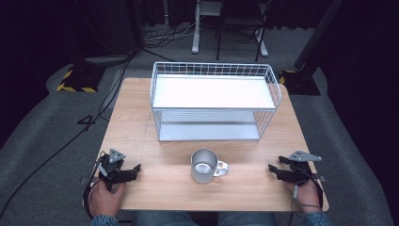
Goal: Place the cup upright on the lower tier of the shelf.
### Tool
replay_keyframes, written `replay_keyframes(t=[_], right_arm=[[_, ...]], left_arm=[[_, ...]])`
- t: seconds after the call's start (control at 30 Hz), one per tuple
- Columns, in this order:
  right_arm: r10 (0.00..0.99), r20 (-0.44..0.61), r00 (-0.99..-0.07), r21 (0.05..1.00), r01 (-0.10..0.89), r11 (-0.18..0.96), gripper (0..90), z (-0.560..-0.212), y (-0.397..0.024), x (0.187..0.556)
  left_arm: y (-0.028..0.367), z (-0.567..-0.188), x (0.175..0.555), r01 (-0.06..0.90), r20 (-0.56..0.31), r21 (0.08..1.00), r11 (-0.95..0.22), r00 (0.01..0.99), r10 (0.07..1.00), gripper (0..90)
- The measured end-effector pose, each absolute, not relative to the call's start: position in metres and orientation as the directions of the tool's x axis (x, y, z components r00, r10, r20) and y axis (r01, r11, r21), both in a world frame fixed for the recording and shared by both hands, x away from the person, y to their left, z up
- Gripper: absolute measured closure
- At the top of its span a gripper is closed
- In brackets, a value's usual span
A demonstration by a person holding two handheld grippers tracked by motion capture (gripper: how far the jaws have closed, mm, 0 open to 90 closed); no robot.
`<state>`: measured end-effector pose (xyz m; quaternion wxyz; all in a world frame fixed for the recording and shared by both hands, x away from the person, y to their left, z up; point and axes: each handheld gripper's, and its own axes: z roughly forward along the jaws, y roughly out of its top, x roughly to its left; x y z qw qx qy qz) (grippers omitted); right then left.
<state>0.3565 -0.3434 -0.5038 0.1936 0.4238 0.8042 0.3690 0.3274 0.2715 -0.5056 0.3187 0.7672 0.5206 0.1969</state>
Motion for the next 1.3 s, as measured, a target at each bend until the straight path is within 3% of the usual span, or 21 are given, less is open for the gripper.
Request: replay_keyframes(t=[0.3, 0.53, 0.83, 1.3], right_arm=[[0.825, 0.0, -0.566, 0.758, 0.538, 0.369, 36.6, -0.504, -0.343, 0.356], [0.839, -0.001, -0.544, 0.755, 0.55, 0.358, 31.6, -0.504, -0.343, 0.357], [0.85, 0.02, -0.526, 0.757, 0.563, 0.331, 33.4, -0.503, -0.343, 0.356], [0.792, -0.004, -0.61, 0.799, 0.474, 0.37, 31.5, -0.467, -0.314, 0.343]], left_arm=[[0.271, -0.506, 0.327, 0.673, -0.03, 0.694, -0.255, 0.38, 0.924, 15.5], [0.271, -0.506, 0.327, 0.673, -0.029, 0.695, -0.254, 0.379, 0.925, 15.5], [0.271, -0.506, 0.327, 0.673, -0.029, 0.695, -0.254, 0.379, 0.925, 15.5], [0.271, -0.506, 0.327, 0.673, -0.029, 0.695, -0.254, 0.379, 0.925, 15.5]])
